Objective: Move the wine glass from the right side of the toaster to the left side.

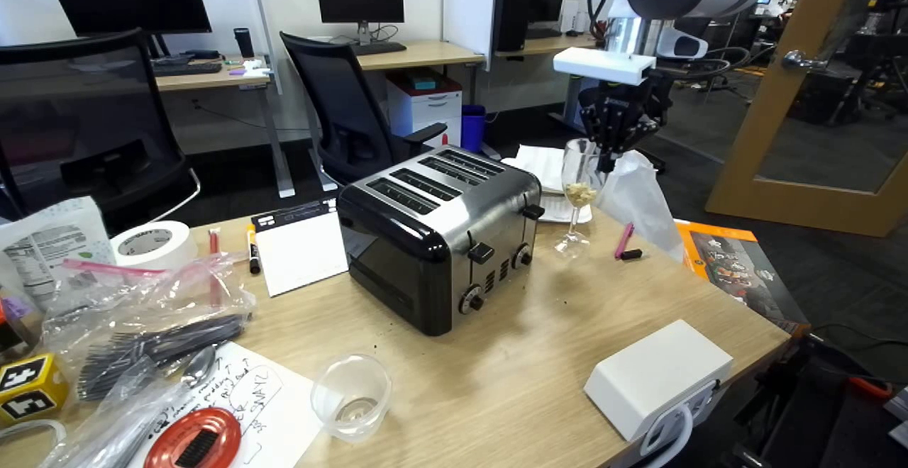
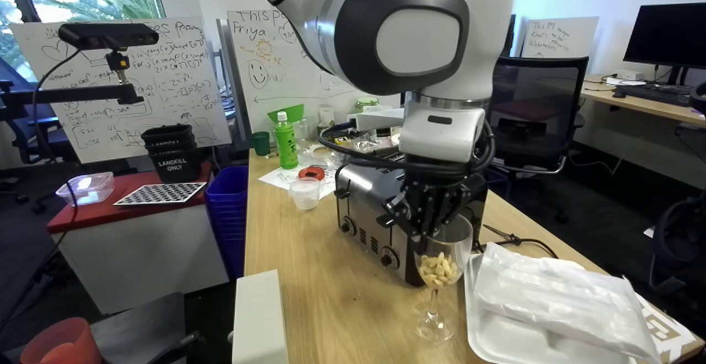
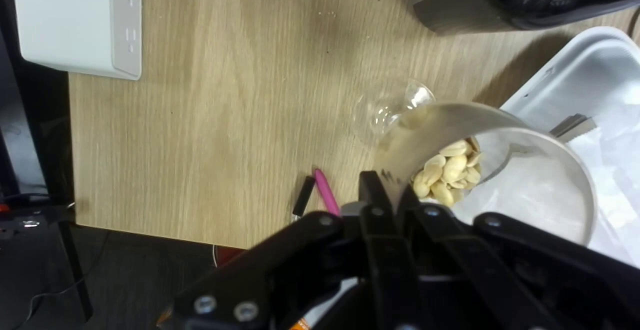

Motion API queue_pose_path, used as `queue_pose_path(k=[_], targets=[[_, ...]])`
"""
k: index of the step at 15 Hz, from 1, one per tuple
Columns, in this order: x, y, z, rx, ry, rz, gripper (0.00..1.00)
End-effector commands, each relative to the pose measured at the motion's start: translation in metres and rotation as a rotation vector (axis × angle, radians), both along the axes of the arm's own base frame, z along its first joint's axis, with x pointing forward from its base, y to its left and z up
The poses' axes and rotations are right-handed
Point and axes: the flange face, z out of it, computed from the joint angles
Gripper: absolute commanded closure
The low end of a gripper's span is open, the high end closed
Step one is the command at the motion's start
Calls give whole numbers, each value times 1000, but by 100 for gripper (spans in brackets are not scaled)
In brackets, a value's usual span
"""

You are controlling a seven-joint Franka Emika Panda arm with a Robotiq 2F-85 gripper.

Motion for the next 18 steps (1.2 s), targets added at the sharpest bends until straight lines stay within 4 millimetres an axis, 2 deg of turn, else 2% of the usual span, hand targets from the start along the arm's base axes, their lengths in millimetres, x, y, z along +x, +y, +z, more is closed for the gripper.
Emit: queue_pose_path(k=[1, 4, 8, 12, 18], targets=[[-26, 5, 23, -52, -43, 46, 98], [-51, 18, 44, -103, -59, 161, 98], [-75, 63, 77, -141, -94, 391, 98], [-96, 106, 97, -146, -70, 624, 98], [-112, 158, 135, -155, -123, 976, 98]])
